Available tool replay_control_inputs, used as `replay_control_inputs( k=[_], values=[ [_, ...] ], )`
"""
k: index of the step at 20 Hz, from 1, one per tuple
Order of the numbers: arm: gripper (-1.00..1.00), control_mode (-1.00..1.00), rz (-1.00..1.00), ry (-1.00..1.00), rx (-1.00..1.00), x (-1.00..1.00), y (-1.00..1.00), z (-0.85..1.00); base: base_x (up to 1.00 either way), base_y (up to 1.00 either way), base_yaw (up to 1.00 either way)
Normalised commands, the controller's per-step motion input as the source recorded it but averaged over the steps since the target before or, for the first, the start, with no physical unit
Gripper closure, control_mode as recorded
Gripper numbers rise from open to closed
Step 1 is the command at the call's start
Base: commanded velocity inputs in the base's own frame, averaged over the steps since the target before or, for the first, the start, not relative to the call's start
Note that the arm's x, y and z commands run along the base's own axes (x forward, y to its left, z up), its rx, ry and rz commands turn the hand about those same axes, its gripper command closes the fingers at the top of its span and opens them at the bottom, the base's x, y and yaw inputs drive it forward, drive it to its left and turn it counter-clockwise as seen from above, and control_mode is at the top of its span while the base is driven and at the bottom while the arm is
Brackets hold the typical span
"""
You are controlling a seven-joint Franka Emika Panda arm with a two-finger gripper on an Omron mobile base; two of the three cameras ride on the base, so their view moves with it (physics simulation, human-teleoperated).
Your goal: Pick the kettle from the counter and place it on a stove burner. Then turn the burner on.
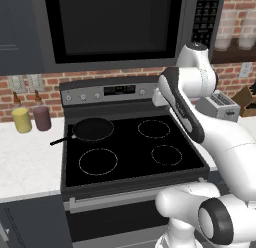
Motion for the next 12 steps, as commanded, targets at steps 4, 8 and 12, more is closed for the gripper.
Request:
replay_control_inputs(
  k=[4,8,12],
  values=[
    [-1.0,-1.0,0.0,-0.01,0.0,-0.05,-0.01,0.0,0.0,0.0,0.0],
    [-1.0,-1.0,0.0,-0.13,0.0,-0.79,-0.53,0.0,0.0,0.0,0.0],
    [-1.0,-1.0,-0.09,-0.24,0.0,-1.0,-0.95,-0.02,0.0,0.0,0.0]
  ],
)
